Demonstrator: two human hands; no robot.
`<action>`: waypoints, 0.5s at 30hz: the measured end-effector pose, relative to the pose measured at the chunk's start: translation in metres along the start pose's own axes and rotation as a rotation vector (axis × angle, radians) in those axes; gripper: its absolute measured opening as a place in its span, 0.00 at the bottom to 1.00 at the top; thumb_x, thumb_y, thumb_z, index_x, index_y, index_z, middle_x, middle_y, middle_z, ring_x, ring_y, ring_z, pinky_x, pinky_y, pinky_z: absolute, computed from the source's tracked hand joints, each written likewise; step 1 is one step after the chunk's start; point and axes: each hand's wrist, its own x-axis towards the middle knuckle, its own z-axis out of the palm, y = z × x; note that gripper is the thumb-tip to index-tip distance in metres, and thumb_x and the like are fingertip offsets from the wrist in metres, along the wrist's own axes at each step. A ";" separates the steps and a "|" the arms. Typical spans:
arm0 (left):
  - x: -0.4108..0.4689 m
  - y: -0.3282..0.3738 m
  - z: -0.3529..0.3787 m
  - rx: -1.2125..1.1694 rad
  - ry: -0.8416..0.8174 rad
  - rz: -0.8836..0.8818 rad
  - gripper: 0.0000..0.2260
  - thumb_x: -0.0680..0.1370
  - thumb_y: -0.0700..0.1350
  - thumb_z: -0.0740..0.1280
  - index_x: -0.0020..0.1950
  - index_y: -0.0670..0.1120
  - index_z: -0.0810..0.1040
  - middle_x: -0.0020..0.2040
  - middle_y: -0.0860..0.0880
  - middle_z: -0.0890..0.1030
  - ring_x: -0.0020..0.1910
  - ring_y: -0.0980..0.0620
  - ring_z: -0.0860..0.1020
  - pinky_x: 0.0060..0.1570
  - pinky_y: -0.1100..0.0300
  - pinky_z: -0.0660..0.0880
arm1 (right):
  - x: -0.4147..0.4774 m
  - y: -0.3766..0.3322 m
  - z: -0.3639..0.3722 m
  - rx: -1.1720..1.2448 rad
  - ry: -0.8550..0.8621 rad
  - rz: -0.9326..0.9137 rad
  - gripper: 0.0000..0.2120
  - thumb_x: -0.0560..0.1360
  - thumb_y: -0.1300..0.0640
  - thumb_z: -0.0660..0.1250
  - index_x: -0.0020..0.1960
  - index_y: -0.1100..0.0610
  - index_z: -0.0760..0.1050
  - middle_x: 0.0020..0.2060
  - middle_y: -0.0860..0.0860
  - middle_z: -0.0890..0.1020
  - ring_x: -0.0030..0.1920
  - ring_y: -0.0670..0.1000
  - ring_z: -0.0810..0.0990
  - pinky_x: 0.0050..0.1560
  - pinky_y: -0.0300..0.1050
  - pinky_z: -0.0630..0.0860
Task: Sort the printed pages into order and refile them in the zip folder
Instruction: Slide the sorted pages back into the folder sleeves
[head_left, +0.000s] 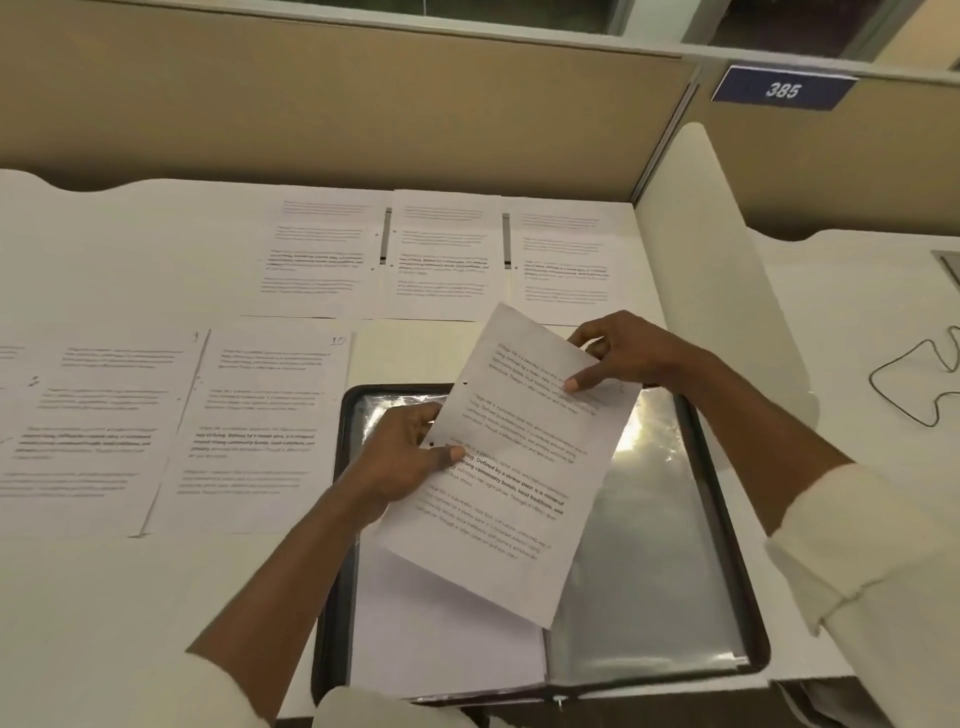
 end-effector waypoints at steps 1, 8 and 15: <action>0.004 0.001 0.002 -0.002 -0.003 -0.007 0.16 0.77 0.37 0.77 0.62 0.50 0.84 0.52 0.52 0.89 0.49 0.48 0.88 0.47 0.48 0.86 | 0.006 0.001 -0.002 -0.017 -0.038 -0.001 0.20 0.65 0.51 0.86 0.54 0.52 0.85 0.46 0.48 0.89 0.45 0.50 0.88 0.53 0.49 0.84; 0.028 -0.006 0.013 0.025 0.100 -0.057 0.12 0.77 0.40 0.78 0.59 0.47 0.84 0.48 0.52 0.89 0.45 0.49 0.88 0.47 0.48 0.86 | 0.046 -0.003 -0.015 -0.157 -0.162 -0.026 0.14 0.68 0.53 0.84 0.52 0.52 0.89 0.45 0.46 0.89 0.45 0.47 0.88 0.48 0.42 0.85; 0.041 -0.032 0.044 0.276 0.374 -0.154 0.09 0.78 0.52 0.76 0.48 0.48 0.82 0.44 0.55 0.87 0.43 0.53 0.85 0.49 0.47 0.84 | 0.077 -0.002 -0.050 -0.240 -0.129 -0.059 0.12 0.70 0.54 0.83 0.51 0.53 0.88 0.45 0.48 0.89 0.42 0.47 0.88 0.40 0.37 0.82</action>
